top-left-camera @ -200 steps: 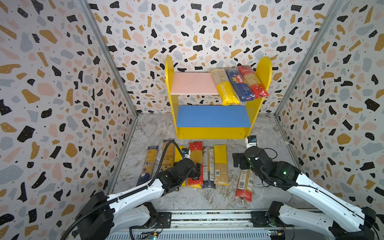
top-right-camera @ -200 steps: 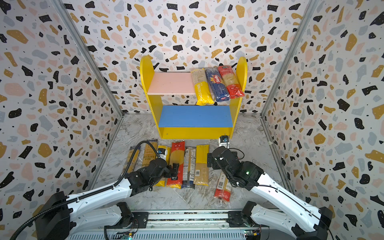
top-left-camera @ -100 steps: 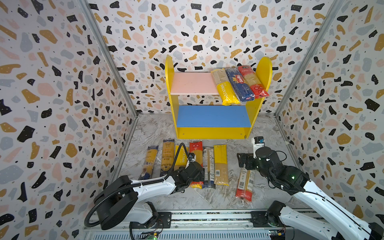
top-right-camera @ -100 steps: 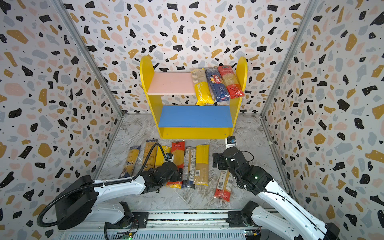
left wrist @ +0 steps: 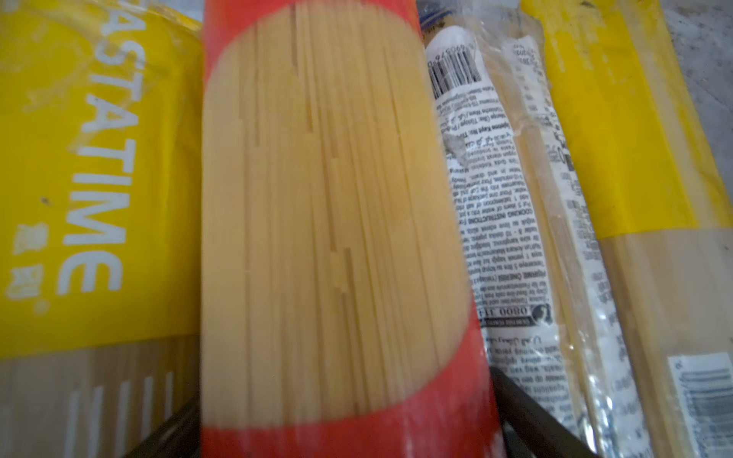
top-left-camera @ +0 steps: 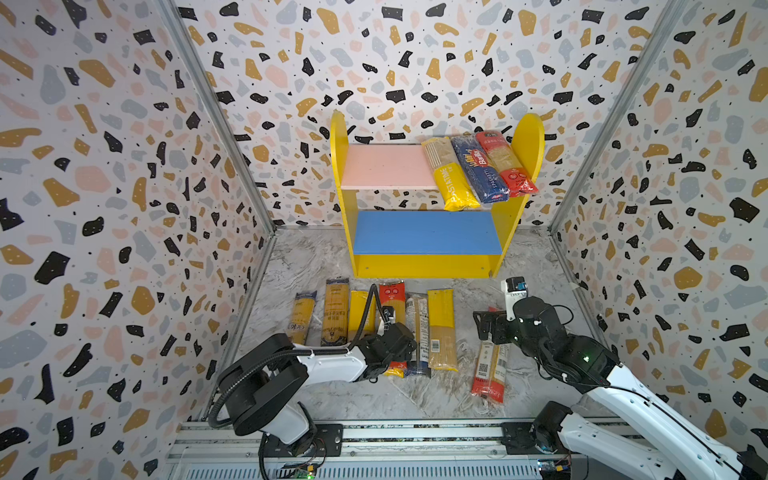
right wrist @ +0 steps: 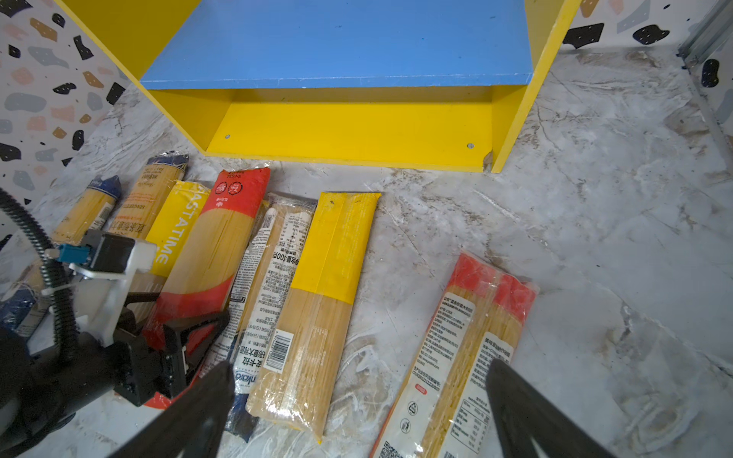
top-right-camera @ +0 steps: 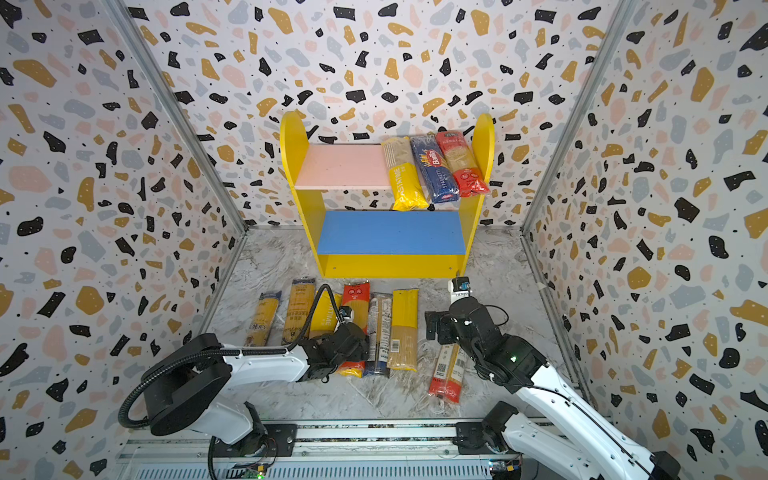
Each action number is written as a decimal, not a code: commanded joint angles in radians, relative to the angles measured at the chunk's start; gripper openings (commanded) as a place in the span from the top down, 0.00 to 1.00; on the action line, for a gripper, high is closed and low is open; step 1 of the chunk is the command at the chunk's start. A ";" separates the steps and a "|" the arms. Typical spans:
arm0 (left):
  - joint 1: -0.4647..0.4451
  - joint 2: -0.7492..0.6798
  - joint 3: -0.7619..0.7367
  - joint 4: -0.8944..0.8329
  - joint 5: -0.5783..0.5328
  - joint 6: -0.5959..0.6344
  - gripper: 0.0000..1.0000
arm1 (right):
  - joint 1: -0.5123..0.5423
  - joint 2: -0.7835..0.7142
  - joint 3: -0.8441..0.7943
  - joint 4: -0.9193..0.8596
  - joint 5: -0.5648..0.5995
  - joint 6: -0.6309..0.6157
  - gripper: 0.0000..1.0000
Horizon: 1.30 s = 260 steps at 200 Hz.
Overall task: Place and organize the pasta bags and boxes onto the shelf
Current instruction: 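Lower the left gripper onto the red-and-clear spaghetti bag and grasp it, then lift the red spaghetti bag upright with the left gripper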
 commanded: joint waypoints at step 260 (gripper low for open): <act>-0.020 -0.338 0.148 -0.236 -0.026 0.195 1.00 | -0.032 0.004 0.008 0.020 -0.095 -0.043 0.01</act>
